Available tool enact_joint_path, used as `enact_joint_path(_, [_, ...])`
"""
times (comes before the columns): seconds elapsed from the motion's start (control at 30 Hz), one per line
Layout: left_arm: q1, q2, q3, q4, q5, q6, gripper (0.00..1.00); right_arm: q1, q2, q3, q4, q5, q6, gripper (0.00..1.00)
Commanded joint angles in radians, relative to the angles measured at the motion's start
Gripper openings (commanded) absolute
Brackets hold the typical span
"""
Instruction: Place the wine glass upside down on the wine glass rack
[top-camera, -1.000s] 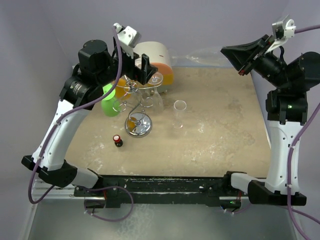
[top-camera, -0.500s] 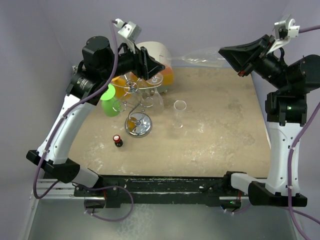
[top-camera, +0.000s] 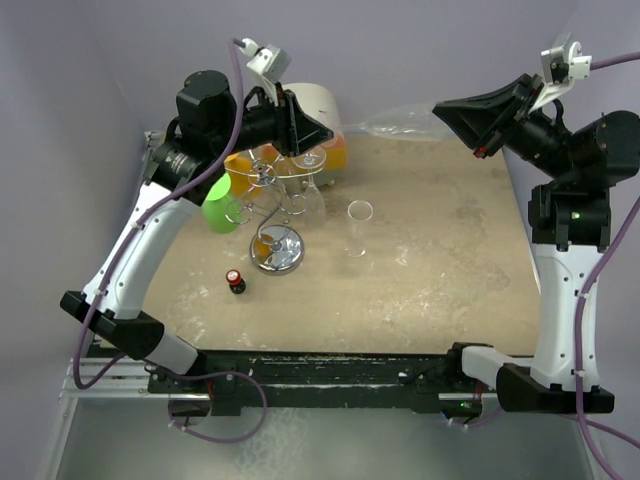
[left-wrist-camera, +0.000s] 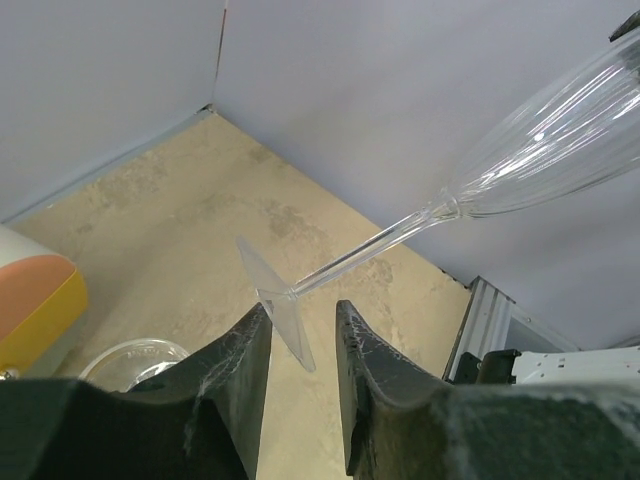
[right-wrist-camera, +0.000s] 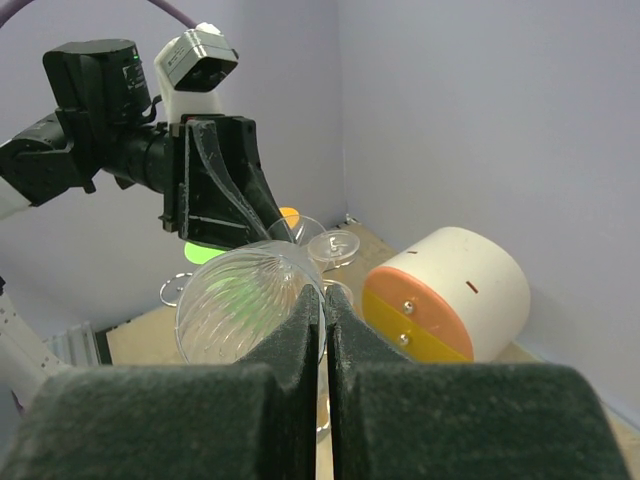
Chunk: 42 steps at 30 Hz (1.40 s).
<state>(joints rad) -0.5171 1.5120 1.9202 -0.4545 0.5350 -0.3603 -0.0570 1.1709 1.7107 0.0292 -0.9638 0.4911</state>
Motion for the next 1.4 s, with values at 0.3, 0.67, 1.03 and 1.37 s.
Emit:
enact_joint_path(0.3, [0.024, 0.003, 0.010, 0.039, 0.034, -0.087, 0.02, 0.006, -0.014, -0.016, 0.072, -0.031, -0.008, 0.00])
enact_joint_path(0.67, [0.112, -0.040, -0.002, 0.006, 0.033, -0.127, 0.00, 0.006, -0.032, -0.046, -0.009, -0.029, -0.095, 0.29])
enact_joint_path(1.03, [0.161, -0.103, 0.005, -0.014, -0.026, -0.023, 0.00, 0.006, -0.066, -0.003, -0.218, 0.113, -0.290, 0.57])
enact_joint_path(1.37, [0.098, -0.133, 0.089, -0.170, -0.135, 0.349, 0.00, 0.006, -0.066, -0.074, -0.368, 0.335, -0.538, 0.64])
